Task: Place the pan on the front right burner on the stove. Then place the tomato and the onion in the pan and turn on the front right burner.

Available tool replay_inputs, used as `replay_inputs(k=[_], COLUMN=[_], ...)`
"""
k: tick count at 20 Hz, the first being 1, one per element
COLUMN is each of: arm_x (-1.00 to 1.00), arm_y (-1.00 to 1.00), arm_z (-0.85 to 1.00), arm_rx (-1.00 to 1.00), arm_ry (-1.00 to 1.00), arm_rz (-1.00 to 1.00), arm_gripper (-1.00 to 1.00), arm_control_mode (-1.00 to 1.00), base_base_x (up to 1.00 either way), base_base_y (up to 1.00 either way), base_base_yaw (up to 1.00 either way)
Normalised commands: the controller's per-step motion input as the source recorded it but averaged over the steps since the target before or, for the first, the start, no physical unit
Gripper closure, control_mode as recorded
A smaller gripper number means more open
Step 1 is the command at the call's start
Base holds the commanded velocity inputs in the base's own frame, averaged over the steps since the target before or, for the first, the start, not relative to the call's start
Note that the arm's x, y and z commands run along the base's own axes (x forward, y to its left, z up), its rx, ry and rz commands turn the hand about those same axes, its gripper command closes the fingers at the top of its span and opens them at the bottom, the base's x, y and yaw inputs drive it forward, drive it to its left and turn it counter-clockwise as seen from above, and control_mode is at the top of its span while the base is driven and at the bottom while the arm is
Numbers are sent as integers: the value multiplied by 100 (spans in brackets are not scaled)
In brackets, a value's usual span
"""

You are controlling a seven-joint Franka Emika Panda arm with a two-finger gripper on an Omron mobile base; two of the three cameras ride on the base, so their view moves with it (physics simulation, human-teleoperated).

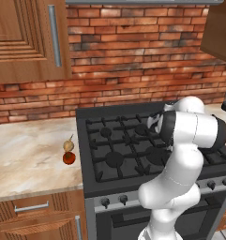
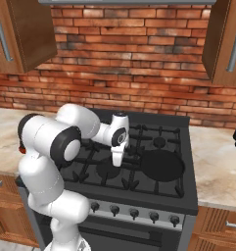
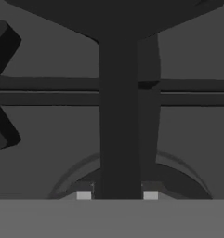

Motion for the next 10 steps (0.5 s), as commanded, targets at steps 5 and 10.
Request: replay_inputs(k=[5, 10], arm_x=[-24, -13], arm_y=[0, 2], arm_z=[11, 50], arm_rx=[0, 0], arm_ry=[0, -2], arm_rz=[-1, 0], arm_gripper=[-100, -100], arm_control_mode=[-100, -100], base_base_x=[0, 0], base_base_y=[0, 0], base_base_yaw=[0, 0])
